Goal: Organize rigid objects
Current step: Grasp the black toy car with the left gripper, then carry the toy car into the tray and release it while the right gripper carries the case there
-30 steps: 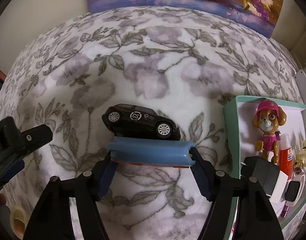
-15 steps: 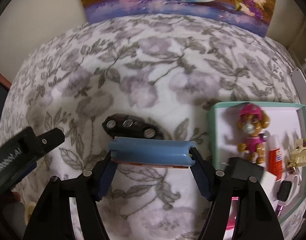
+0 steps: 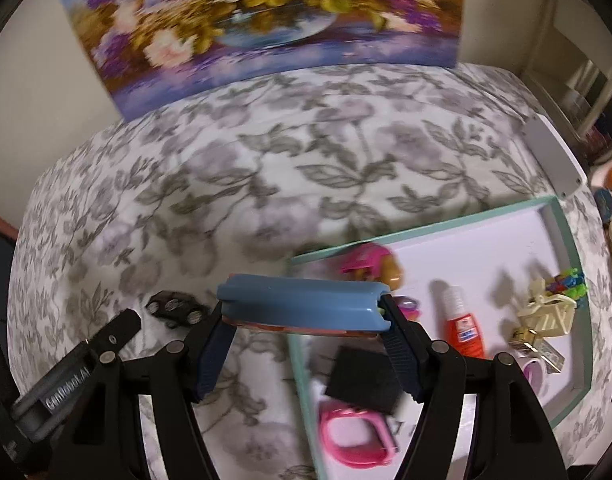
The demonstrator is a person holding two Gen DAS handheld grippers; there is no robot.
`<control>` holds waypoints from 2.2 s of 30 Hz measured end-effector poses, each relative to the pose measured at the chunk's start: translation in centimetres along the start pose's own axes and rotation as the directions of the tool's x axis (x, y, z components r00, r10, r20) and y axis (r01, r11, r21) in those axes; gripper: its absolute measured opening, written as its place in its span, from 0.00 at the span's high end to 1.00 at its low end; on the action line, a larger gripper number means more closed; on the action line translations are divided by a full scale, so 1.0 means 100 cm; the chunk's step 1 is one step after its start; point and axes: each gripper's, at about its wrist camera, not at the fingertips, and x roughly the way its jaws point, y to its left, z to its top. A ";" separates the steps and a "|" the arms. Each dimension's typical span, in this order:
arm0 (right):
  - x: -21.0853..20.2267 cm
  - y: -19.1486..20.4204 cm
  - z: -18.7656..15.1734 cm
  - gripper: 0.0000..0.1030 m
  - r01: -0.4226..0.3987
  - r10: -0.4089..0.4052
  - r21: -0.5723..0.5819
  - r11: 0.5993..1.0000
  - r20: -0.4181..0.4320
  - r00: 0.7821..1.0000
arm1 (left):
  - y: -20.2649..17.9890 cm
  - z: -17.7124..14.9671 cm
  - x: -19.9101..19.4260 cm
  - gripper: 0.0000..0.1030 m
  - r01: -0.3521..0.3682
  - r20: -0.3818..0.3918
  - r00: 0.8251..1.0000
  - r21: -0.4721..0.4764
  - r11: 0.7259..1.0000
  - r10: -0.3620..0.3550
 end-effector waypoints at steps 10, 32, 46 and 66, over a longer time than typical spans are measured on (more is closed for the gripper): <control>-0.002 -0.037 0.004 0.30 0.011 -0.011 0.060 0.998 -0.006 1.000 | -0.059 -0.017 0.019 0.00 0.027 -0.017 1.000 0.196 0.980 -0.024; 0.007 -0.058 0.003 0.30 -0.004 0.008 0.099 0.995 -0.049 0.999 | -0.078 -0.022 0.048 0.25 -0.058 0.084 0.996 0.302 0.952 0.034; -0.025 -0.094 0.005 0.30 0.006 -0.004 0.157 0.988 -0.016 1.000 | -0.103 -0.014 -0.015 0.25 0.003 0.166 0.984 0.311 0.950 -0.058; -0.087 -0.161 -0.047 0.30 0.042 -0.044 0.210 0.977 0.003 0.999 | -0.199 -0.119 -0.067 0.25 0.021 0.120 0.986 0.593 0.805 -0.115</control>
